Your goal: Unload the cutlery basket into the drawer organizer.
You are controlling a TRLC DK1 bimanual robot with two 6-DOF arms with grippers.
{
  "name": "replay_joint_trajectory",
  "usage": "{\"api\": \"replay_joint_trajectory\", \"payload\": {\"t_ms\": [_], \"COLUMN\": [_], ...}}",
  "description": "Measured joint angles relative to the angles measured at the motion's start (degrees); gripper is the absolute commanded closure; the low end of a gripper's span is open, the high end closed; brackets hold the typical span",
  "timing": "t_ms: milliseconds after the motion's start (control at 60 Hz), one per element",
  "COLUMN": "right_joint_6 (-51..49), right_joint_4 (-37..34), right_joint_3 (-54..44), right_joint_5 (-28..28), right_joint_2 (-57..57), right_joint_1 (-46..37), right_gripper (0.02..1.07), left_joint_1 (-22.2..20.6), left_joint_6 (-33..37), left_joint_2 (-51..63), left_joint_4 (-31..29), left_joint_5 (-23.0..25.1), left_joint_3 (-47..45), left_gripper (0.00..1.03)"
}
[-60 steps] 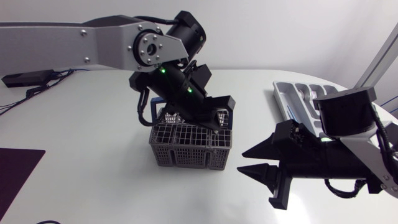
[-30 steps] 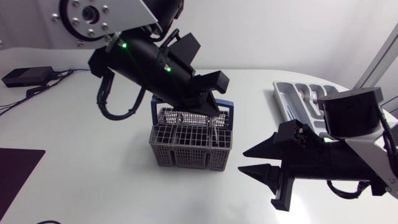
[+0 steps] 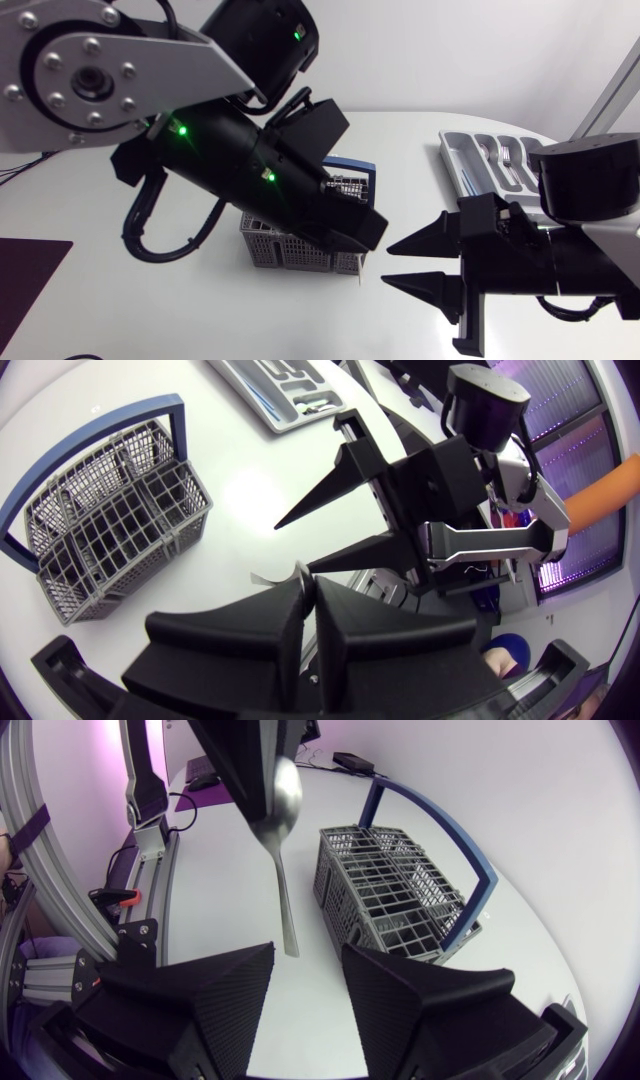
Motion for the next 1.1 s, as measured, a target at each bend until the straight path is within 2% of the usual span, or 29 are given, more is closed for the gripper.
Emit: {"api": "replay_joint_trajectory", "payload": {"t_ms": [183,367,750,1000,1050,1100], "right_joint_6": [-0.02,-0.02,0.02,0.02,0.02,0.04], "right_joint_4": [-0.13,0.02,1.81,2.58,2.6,2.6], "right_joint_3": [0.74,0.74,1.29,1.62,1.62,1.62], "right_joint_5": [-2.84,-3.32,-3.23,-3.23,-3.26,-3.23], "right_joint_2": [0.2,1.01,2.01,2.01,2.01,2.01], "right_joint_1": [2.19,4.57,4.74,4.76,4.81,4.87], "right_gripper": [0.57,0.69,0.7,0.92,0.97,1.01], "left_joint_1": [-1.51,-1.64,-2.75,-2.75,-2.75,-2.75], "left_joint_6": [0.81,0.81,0.79,0.79,0.79,0.76], "left_joint_2": [-0.07,-0.09,-0.09,-0.15,-0.17,-0.2], "left_joint_4": [0.87,1.68,1.7,1.7,1.73,1.9], "left_joint_5": [0.02,0.02,0.02,0.02,0.02,0.04], "left_joint_3": [-0.37,-0.37,-0.96,-1.01,-1.01,-1.01], "left_gripper": [1.0,1.0,1.0,1.0,0.93,0.75]}}
